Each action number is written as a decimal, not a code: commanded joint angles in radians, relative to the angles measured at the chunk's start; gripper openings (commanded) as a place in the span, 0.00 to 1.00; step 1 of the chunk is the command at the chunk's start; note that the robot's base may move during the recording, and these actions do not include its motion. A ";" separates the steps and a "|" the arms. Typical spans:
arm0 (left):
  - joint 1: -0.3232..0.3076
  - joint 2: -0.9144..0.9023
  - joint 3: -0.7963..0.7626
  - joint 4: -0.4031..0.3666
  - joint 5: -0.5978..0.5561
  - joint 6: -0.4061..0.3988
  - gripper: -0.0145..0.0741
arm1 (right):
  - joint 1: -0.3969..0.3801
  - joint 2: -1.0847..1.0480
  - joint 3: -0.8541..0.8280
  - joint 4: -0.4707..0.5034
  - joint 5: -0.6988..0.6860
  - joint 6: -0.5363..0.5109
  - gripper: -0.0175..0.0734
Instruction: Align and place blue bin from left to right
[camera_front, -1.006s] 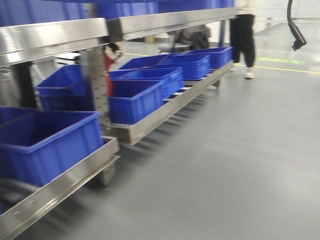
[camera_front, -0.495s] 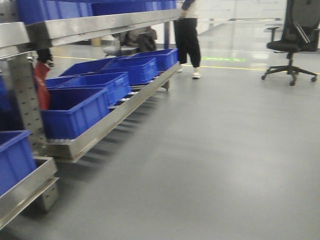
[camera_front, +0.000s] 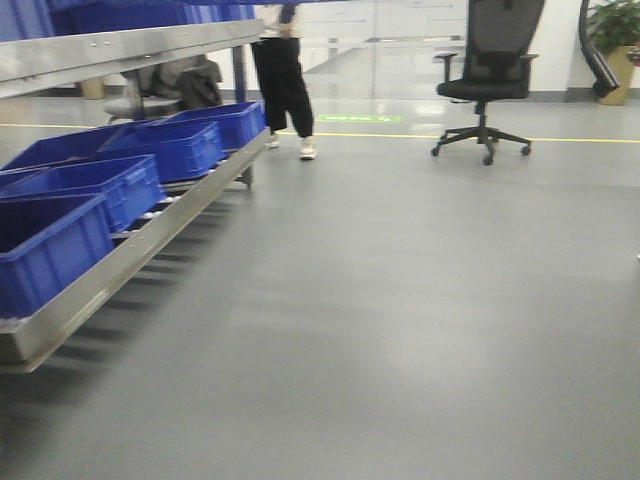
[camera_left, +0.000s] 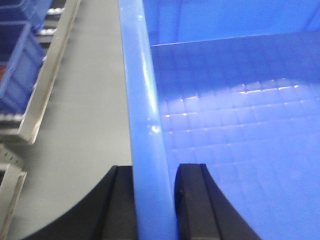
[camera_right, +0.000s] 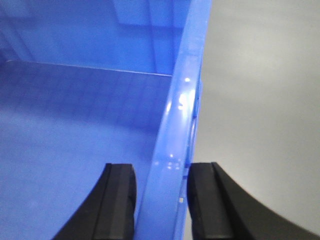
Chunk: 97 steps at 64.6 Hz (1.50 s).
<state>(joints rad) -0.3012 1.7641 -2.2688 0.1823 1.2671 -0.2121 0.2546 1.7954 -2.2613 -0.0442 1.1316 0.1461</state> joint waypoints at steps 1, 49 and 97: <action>-0.013 -0.031 -0.019 -0.038 -0.068 0.017 0.15 | -0.003 -0.019 -0.019 -0.032 -0.115 0.022 0.11; -0.013 -0.031 -0.019 -0.038 -0.068 0.017 0.15 | -0.003 -0.019 -0.019 -0.032 -0.115 0.022 0.11; -0.013 -0.031 -0.019 -0.038 -0.068 0.017 0.15 | -0.003 -0.019 -0.019 -0.032 -0.115 0.022 0.11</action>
<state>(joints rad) -0.3012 1.7641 -2.2688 0.1823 1.2671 -0.2121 0.2546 1.7954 -2.2613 -0.0442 1.1297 0.1461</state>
